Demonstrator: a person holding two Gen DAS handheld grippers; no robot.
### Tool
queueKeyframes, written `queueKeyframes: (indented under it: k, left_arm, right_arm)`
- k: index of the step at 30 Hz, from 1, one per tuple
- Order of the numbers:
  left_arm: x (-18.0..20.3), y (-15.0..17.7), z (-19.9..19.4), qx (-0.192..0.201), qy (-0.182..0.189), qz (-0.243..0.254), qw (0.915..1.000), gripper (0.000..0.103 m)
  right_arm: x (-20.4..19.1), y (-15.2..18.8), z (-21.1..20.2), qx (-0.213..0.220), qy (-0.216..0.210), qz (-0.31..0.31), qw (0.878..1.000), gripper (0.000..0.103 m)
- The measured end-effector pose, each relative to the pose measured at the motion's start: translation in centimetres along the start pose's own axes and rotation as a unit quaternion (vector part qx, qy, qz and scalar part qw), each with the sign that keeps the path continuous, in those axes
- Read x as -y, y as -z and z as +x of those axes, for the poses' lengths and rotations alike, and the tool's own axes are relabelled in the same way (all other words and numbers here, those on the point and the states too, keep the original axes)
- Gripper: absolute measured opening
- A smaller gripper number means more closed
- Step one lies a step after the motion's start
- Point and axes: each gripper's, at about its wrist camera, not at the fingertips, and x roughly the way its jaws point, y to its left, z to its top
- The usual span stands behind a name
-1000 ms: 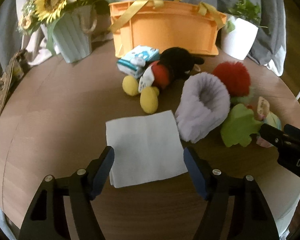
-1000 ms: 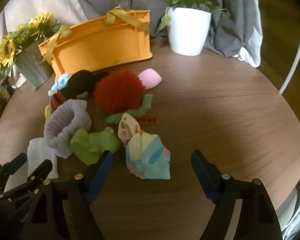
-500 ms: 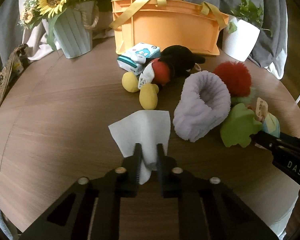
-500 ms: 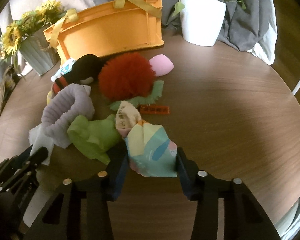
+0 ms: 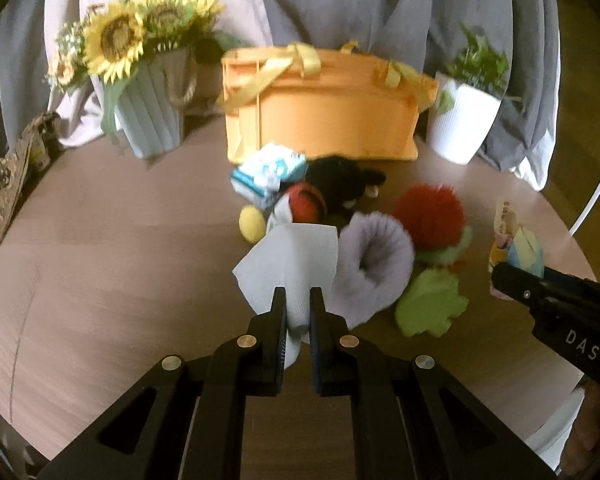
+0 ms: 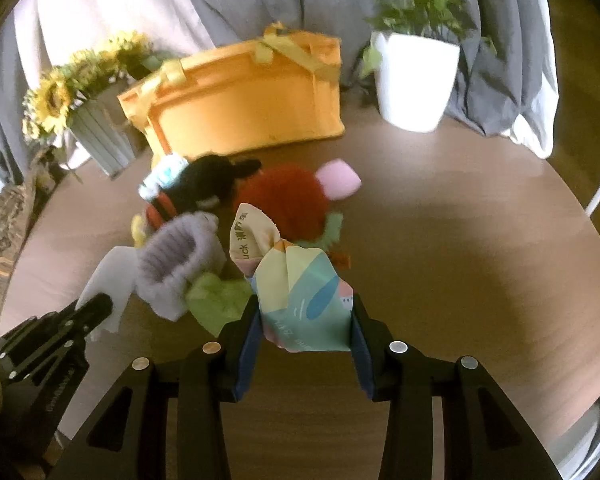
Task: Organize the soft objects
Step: 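Lift the tissue and cloth and carry both toward the orange crate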
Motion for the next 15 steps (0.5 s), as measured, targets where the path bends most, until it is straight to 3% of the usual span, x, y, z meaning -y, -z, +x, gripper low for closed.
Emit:
queueKeyframes:
  k: [15]
  left_arm:
    - [0.1,-5.2,-4.1,0.088,0.005,0.010,0.9960,0.012]
  right_arm:
    - [-1.2,-4.7,-3.5,0.084,-0.034,-0.009,0.996,0.042]
